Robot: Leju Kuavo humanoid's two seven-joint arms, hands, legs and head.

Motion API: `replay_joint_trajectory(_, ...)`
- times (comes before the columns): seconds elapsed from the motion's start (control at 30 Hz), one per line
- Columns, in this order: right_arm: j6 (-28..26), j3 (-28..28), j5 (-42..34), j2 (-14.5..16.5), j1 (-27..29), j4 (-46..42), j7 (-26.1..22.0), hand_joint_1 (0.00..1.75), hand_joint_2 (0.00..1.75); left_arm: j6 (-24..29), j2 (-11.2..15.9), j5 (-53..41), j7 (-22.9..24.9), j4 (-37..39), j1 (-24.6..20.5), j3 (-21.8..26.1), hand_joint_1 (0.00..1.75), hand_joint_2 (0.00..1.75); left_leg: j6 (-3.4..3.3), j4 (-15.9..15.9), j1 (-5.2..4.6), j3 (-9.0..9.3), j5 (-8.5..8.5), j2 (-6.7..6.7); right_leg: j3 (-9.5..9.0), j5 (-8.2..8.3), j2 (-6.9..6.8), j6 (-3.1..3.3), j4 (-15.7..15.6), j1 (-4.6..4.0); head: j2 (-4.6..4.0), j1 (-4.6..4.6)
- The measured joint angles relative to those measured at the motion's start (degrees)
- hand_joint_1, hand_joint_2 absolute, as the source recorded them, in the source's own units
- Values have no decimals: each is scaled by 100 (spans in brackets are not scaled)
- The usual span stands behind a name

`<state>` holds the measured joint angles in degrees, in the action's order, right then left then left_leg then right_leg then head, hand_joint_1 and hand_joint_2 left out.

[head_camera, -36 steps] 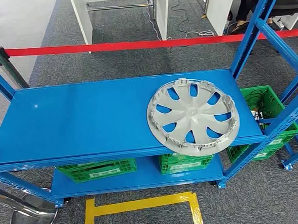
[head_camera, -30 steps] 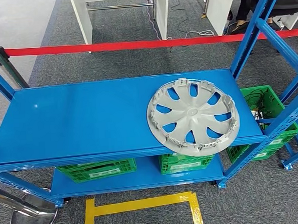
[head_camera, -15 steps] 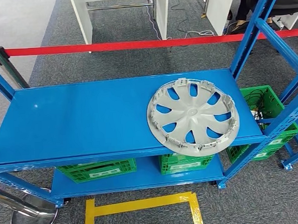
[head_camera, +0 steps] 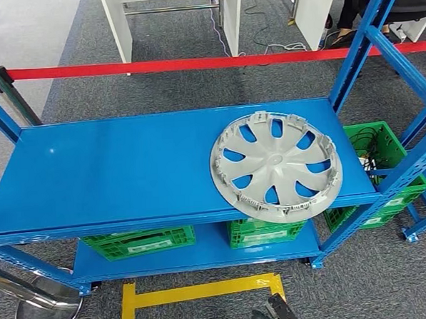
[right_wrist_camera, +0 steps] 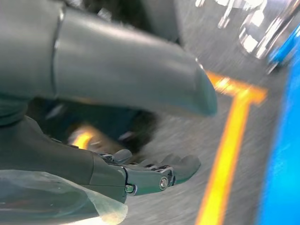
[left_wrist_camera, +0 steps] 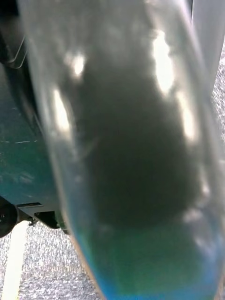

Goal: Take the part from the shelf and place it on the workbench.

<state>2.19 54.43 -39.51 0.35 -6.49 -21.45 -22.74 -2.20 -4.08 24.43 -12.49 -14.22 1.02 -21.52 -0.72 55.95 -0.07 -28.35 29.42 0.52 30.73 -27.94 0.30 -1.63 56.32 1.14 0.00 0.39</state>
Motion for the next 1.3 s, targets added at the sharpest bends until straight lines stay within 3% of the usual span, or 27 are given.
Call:
replay_joint_trajectory(0.33, 556, 180, 924, -158, -94, -1010, -645, 0, 175, -2, -27, 97, -358, 155, -95, -437, 0, 0, 0, 1, 0, 4, -1, 0, 3, 0, -2, 0, 1, 0, 0, 0)
replay_joint_trajectory(0.83, 1016, -585, 2918, -463, 301, -3226, -785, 0, 175, -41, -28, 77, -1087, 250, -139, -769, 0, 0, 1, 2, 0, 5, -2, 0, 4, 0, -4, 0, 2, 0, 0, 1)
replay_joint_trajectory(1.03, 871, -884, 3752, -521, 470, -4062, -813, 0, 175, -126, -24, 123, -1356, 280, -140, -835, 0, 0, 1, 2, 0, 5, -2, 0, 4, 1, -4, 1, 3, 0, 0, 1)
replay_joint_trajectory(1.3, 121, -1094, 4567, -590, 675, -5300, -623, 0, 175, 5, -21, 192, -1597, 308, -140, -859, 0, 0, 1, 2, 0, 4, -2, 0, 5, 1, -4, 1, 3, 0, 0, 0)
